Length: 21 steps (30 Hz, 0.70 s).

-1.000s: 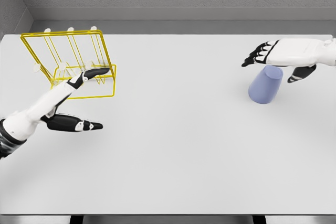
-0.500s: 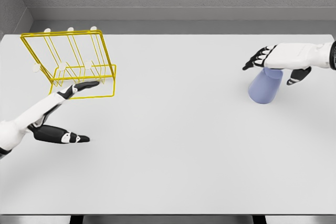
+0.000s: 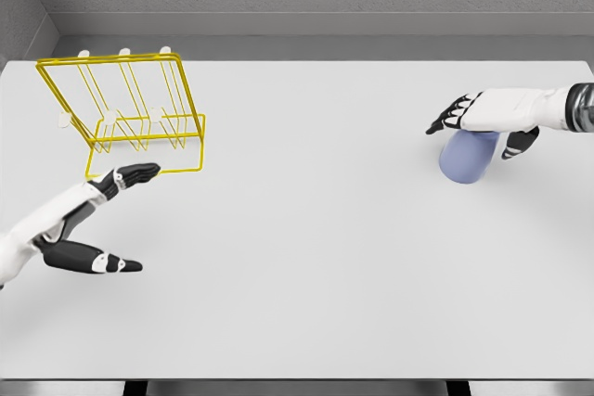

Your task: Place the cup on the cup holder with both arms

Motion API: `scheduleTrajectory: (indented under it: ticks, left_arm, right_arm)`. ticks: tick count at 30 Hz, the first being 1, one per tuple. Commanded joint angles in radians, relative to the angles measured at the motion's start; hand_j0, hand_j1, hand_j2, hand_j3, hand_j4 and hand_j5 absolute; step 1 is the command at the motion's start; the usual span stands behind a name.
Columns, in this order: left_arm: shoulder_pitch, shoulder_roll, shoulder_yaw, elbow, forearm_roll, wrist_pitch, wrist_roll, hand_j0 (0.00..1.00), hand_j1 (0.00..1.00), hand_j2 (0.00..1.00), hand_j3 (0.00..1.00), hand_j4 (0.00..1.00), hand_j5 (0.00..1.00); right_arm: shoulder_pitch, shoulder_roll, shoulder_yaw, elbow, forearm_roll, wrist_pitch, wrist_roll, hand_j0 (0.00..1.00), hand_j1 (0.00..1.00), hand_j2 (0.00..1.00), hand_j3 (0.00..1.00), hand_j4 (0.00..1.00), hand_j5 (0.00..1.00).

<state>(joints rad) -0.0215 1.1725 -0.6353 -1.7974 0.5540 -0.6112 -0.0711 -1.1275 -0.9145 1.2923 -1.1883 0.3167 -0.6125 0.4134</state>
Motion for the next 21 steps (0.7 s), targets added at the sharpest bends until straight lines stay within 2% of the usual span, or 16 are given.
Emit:
scheduleTrajectory:
  ticks: [1,6,9,15,19,21]
  left_arm:
    - [-0.002,0.007,-0.020,0.000,0.040,0.000,0.011,1.00,1.00,1.00,1.00,1.00,1.00]
    - [-0.015,-0.005,-0.020,0.000,0.078,0.000,0.013,1.00,1.00,1.00,1.00,1.00,1.00]
    - [-0.061,-0.053,-0.018,0.004,0.078,0.000,0.013,1.00,1.00,1.00,1.00,1.00,1.00]
    - [-0.074,-0.085,-0.018,0.009,0.081,0.000,0.013,1.00,1.00,1.00,1.00,1.00,1.00]
    - [-0.072,-0.096,-0.021,0.007,0.093,0.000,0.011,1.00,1.00,1.00,1.00,1.00,1.00]
    - [-0.071,-0.076,-0.046,0.006,0.109,0.000,0.013,1.00,1.00,1.00,1.00,1.00,1.00]
  right_arm:
    - [0.000,0.002,-0.001,0.013,0.005,0.002,-0.001,1.00,1.00,1.00,1.00,1.00,1.00]
    - [0.003,0.000,-0.001,0.012,0.010,0.002,0.001,0.97,0.97,0.97,0.97,0.97,0.97]
    - [0.003,0.002,-0.001,0.012,0.012,0.002,-0.001,0.90,0.90,0.90,0.90,0.90,0.90]
    - [0.003,0.014,0.012,0.010,0.036,0.002,-0.001,0.79,0.79,0.79,0.79,0.79,0.79]
    - [0.003,0.014,0.012,0.012,0.041,0.002,-0.001,0.79,0.79,0.79,0.79,0.79,0.79]
    - [0.003,0.014,0.013,0.012,0.042,0.002,-0.001,0.78,0.78,0.78,0.78,0.78,0.78]
